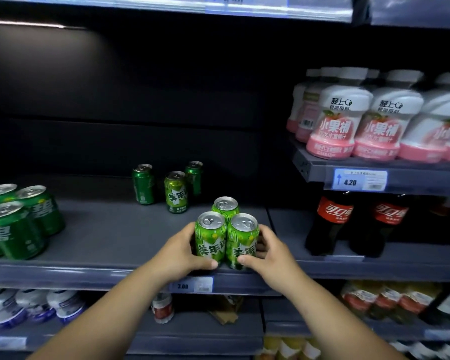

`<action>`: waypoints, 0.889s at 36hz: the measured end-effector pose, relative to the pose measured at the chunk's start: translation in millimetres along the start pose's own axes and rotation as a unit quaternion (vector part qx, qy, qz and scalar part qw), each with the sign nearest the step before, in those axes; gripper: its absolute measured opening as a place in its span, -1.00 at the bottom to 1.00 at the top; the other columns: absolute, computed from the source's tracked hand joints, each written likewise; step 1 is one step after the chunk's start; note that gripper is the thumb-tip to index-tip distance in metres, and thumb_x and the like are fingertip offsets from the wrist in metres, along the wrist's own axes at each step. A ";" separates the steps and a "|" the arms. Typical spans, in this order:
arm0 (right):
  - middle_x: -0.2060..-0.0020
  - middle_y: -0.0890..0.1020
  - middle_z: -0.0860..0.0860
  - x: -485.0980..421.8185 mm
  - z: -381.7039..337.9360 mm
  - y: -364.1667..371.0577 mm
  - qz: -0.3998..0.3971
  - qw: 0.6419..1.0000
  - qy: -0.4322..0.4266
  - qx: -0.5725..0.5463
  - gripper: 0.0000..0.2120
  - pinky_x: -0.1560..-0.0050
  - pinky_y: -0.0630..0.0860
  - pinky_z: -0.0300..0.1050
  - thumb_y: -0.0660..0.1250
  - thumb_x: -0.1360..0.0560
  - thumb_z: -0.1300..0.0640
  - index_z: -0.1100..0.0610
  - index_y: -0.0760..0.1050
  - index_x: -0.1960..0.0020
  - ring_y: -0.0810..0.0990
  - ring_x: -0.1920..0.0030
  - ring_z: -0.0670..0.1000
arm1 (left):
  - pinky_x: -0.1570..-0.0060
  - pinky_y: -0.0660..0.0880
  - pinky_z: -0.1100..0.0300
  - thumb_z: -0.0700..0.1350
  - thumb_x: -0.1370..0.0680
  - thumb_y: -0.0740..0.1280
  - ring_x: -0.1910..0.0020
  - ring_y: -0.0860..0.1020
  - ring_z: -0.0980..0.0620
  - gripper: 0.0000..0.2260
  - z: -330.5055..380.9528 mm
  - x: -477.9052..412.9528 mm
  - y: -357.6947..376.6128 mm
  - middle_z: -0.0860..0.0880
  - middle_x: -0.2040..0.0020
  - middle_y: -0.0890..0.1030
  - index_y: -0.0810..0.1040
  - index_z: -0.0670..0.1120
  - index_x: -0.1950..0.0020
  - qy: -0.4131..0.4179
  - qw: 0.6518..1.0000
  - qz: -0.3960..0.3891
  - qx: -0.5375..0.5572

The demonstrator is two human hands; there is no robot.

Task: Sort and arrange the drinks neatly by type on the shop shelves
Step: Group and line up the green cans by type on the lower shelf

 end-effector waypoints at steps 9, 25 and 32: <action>-0.10 0.65 -0.26 -5.6 -7.1 -0.7 -0.026 0.999 -0.009 0.042 -0.37 -0.19 0.60 0.01 0.56 -0.21 -0.19 -0.35 0.38 -0.21 0.63 -0.10 -0.21 | -0.29 0.50 -0.04 -0.17 -0.33 0.59 -0.19 0.61 0.12 -0.35 -3.7 -1.9 3.8 0.09 -0.18 0.66 0.43 0.13 -0.35 -0.014 0.998 -0.052 0.042; -0.25 0.56 -0.21 -59.8 -98.6 -33.0 -0.031 0.989 -0.095 0.105 -0.42 -0.29 0.51 -0.07 0.47 -0.21 -0.36 -0.27 0.48 -0.19 0.51 -0.27 -0.21 | -0.13 0.58 0.10 -0.12 -0.25 0.60 -0.25 0.53 0.09 -0.34 19.3 -38.7 -79.5 0.09 -0.28 0.54 0.46 0.18 -0.29 0.007 1.000 0.008 -0.027; -0.29 0.57 -0.15 -106.3 -101.9 -1.7 -0.127 0.967 -0.065 0.211 -0.46 -0.26 0.56 -0.04 0.56 -0.34 -0.11 -0.20 0.54 -0.29 0.58 -0.21 -0.15 | -0.10 0.60 -0.03 -0.17 -0.30 0.57 -0.07 0.63 0.04 -0.41 20.5 -75.0 -128.4 0.09 -0.14 0.62 0.46 0.27 -0.19 0.023 0.989 0.100 -0.102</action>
Point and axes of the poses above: each hand's wrist, its own x-axis away from the middle knuckle, its own y-axis out of the palm, z = x × y, the point moved 10 cm from there along -x, towards the middle knuckle
